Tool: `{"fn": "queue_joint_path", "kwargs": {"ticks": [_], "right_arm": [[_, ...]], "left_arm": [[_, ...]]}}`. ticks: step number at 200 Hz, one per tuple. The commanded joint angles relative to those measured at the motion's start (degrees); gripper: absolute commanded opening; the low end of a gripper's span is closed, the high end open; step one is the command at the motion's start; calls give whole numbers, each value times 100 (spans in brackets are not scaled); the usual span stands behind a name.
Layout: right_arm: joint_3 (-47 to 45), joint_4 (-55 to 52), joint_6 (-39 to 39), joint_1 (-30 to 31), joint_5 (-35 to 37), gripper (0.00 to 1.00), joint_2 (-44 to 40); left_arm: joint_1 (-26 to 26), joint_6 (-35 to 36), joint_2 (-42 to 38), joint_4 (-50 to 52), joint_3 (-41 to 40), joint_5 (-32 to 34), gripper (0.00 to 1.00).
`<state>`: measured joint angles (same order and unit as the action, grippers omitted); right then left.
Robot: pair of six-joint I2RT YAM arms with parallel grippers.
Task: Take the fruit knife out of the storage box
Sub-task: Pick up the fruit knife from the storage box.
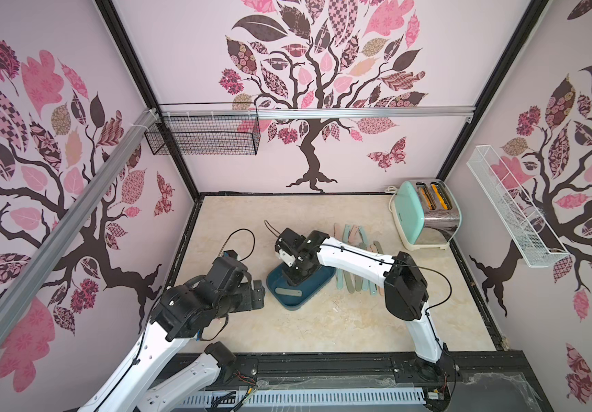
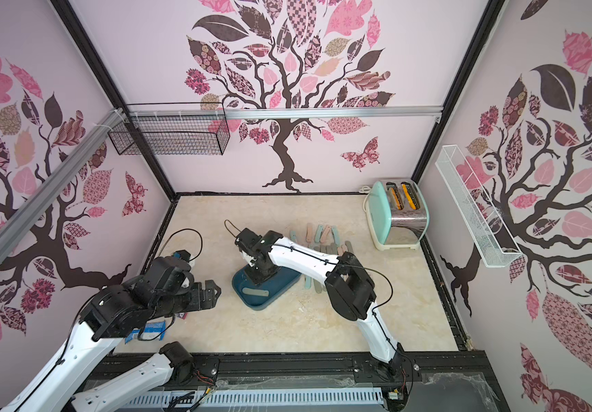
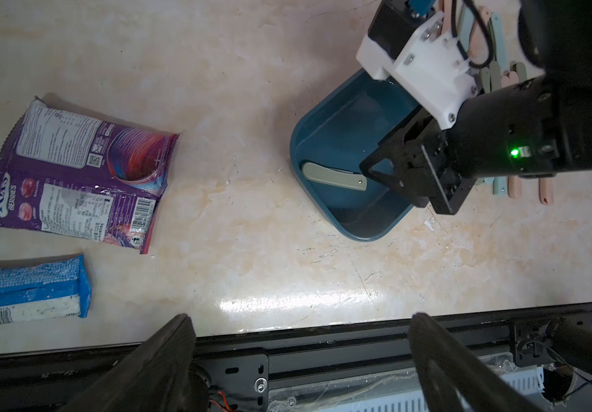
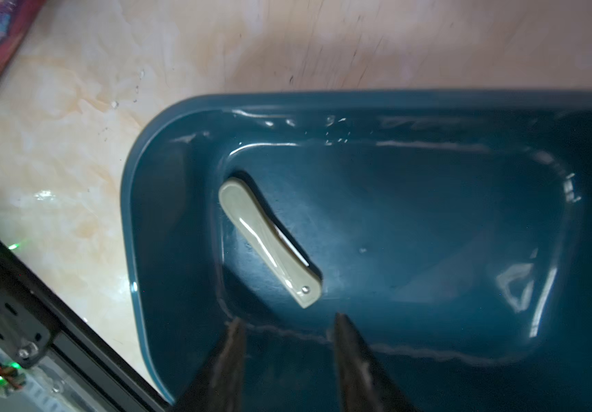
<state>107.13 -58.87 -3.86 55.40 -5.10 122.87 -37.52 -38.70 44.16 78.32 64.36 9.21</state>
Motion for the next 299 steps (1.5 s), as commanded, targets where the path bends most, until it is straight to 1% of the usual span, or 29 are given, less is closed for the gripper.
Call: {"fn": "queue_joint_path", "kwargs": {"ticks": [1,18,31,88,136,177,203,216,231,257,282,299], "right_arm": [[365,-301,205,-97,447,58,212],[387,-293,286,-15,529,63,314],[404,-306,356,53,540,63,394],[241,-187,377,338,633,63,507],[-51,-44,307,357,561,63,551],[-39,-101,190,346,647,63,864],[-36,-101,93,341,642,61,1023],[-22,-107,46,325,647,57,1083],[15,-107,-44,275,614,48,1132],[56,-99,-115,191,568,30,1136],[80,-89,-136,156,560,9,1095],[78,-81,-141,156,573,8,1045]], "left_arm": [[15,-121,-146,334,-46,124,98],[16,-99,-180,416,-29,147,98],[14,-70,-193,454,-7,151,98],[16,62,-195,556,-24,182,98],[16,181,-93,518,-70,134,98],[21,245,-33,462,-108,125,98],[16,261,3,438,-91,132,98],[16,262,8,439,-95,129,98],[17,264,2,438,-99,130,98],[16,234,-16,442,-104,117,98],[11,214,-55,456,-130,118,98],[12,179,-100,456,-160,111,98]]}}
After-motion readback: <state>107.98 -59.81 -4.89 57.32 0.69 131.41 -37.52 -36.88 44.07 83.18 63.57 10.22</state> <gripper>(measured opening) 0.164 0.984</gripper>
